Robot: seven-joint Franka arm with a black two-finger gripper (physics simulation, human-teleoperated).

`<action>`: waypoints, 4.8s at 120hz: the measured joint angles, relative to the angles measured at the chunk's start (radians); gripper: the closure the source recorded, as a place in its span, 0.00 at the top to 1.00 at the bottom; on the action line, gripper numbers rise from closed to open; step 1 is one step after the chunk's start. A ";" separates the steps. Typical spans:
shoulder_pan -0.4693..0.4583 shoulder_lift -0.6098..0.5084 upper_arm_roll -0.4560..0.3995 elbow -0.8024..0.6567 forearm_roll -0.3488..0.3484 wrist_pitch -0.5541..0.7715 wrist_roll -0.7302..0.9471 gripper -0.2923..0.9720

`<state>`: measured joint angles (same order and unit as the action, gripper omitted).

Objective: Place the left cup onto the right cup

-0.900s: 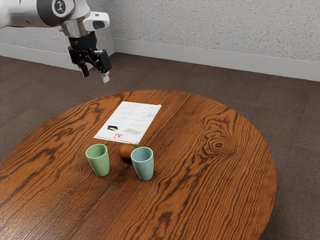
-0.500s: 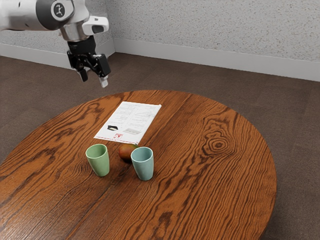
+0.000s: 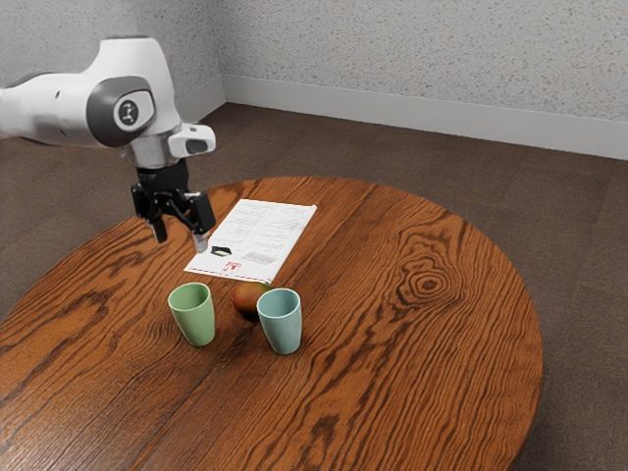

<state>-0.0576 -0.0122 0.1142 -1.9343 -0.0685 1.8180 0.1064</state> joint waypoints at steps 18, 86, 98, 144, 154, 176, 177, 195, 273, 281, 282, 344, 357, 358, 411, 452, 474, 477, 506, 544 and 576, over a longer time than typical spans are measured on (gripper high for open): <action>0.004 0.025 0.000 -0.061 0.003 0.104 -0.025 0.77; -0.004 0.249 0.007 -0.096 0.000 0.333 -0.074 0.77; -0.003 0.285 0.007 -0.095 -0.003 0.367 -0.079 0.77; -0.002 0.306 0.015 -0.095 -0.005 0.415 -0.089 0.28; -0.002 0.305 0.017 -0.095 -0.004 0.417 -0.090 0.23; -0.002 0.292 0.018 -0.095 -0.003 0.416 -0.093 0.17; -0.002 0.289 0.018 -0.096 -0.003 0.415 -0.093 0.17; -0.002 0.218 0.019 -0.109 0.001 0.395 -0.095 0.16; -0.042 0.007 -0.128 -0.006 0.049 0.136 -0.112 0.15; -0.055 0.032 -0.152 0.027 0.053 0.123 -0.113 0.15; -0.057 0.035 -0.155 0.031 0.053 0.122 -0.113 0.15; -0.122 0.291 -0.155 0.214 0.098 0.099 -0.118 0.15; -0.121 0.313 -0.150 0.214 0.105 0.104 -0.119 0.15; -0.122 0.315 -0.150 0.214 0.105 0.105 -0.119 0.15; -0.122 0.332 -0.152 0.199 0.117 0.165 -0.148 0.22; -0.123 0.295 -0.154 0.190 0.106 0.167 -0.188 0.65; -0.122 0.218 -0.156 0.186 0.106 0.134 -0.199 0.72; -0.122 0.210 -0.156 0.186 0.106 0.126 -0.200 0.72; -0.115 0.159 -0.151 0.193 0.103 0.061 -0.206 0.75; -0.107 0.110 -0.039 0.282 0.106 0.006 -0.155 0.77; -0.108 0.091 -0.024 0.312 0.102 -0.042 -0.102 0.77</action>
<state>-0.1661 0.0791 0.0906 -1.6221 0.0335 1.7762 0.0043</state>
